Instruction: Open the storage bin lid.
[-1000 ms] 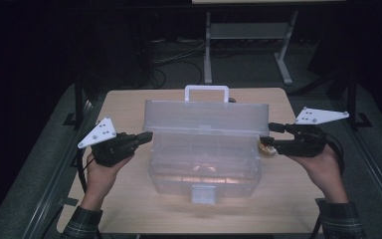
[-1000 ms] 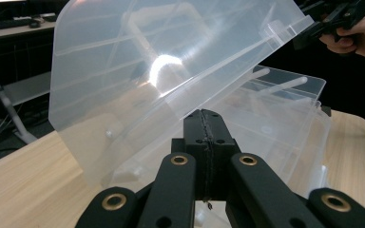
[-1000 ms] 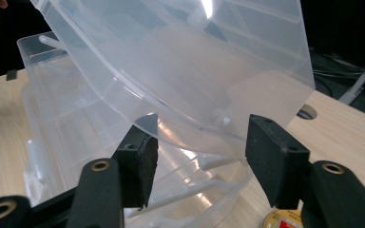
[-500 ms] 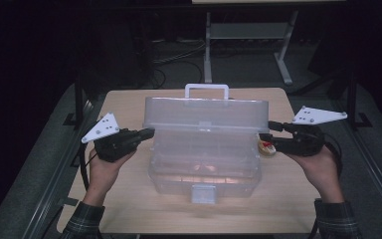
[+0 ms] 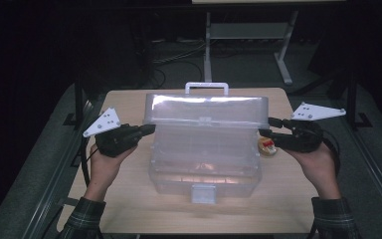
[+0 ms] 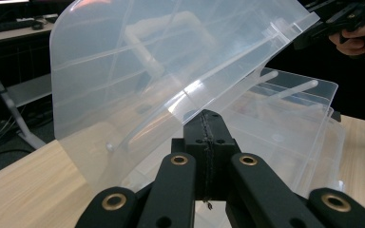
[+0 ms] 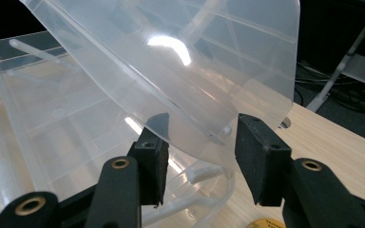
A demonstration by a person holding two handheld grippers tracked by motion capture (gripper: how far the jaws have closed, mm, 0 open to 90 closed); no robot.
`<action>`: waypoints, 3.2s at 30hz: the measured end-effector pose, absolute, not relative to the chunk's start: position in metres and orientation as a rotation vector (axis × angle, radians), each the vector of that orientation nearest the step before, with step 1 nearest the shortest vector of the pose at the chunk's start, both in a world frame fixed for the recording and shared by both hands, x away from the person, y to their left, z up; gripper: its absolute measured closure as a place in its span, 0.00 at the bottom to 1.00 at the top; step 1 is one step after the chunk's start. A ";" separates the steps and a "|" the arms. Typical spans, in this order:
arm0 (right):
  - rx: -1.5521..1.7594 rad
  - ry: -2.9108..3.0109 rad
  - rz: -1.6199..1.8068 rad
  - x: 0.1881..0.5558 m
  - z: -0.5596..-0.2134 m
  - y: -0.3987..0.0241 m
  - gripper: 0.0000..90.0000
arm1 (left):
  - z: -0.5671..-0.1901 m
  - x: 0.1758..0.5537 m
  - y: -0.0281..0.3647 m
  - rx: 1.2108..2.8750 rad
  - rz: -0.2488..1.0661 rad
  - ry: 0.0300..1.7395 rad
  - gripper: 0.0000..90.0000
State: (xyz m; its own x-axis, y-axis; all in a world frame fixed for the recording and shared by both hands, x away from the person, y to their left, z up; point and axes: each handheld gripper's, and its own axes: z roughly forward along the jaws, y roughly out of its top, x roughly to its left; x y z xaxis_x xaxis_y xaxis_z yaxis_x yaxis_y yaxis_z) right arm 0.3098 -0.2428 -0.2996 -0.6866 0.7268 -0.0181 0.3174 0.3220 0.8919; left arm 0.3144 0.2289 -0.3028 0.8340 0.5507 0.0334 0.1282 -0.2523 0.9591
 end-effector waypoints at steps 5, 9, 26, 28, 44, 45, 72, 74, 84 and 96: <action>0.935 2.168 1.325 0.312 -0.299 -0.242 0.61 | -0.303 0.314 0.228 1.799 0.419 0.519 0.99; 0.939 2.173 1.319 0.314 -0.299 -0.243 0.60 | -0.303 0.310 0.228 1.804 0.407 0.519 0.89; 0.970 2.166 1.321 0.324 -0.296 -0.243 0.62 | -0.306 0.300 0.225 1.841 0.350 0.508 0.72; 0.975 2.164 1.320 0.326 -0.295 -0.243 0.62 | -0.307 0.298 0.225 1.842 0.338 0.504 0.70; 1.008 2.151 1.326 0.334 -0.290 -0.242 0.63 | -0.311 0.283 0.211 1.865 0.263 0.440 0.64; 1.009 2.150 1.328 0.334 -0.290 -0.242 0.63 | -0.312 0.282 0.210 1.868 0.256 0.437 0.64; 1.027 2.152 1.340 0.339 -0.288 -0.243 0.63 | -0.348 0.264 0.153 2.042 0.072 0.304 0.60; 1.027 2.152 1.341 0.339 -0.288 -0.243 0.63 | -0.351 0.264 0.149 2.060 0.075 0.303 0.57; 1.030 2.153 1.344 0.339 -0.288 -0.243 0.63 | -0.365 0.267 0.134 2.162 0.061 0.273 0.57; 1.033 2.152 1.352 0.340 -0.288 -0.243 0.62 | -0.378 0.273 0.120 2.251 0.099 0.251 0.66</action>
State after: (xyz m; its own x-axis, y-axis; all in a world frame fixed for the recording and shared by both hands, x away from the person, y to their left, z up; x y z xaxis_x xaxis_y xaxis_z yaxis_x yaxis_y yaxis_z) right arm 0.3397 -0.2435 -0.2883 -0.6492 0.7588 0.0520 0.3762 0.2609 0.8890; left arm 0.2727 0.1202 -0.3783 0.9768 0.2136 -0.0139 0.1468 -0.6212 0.7698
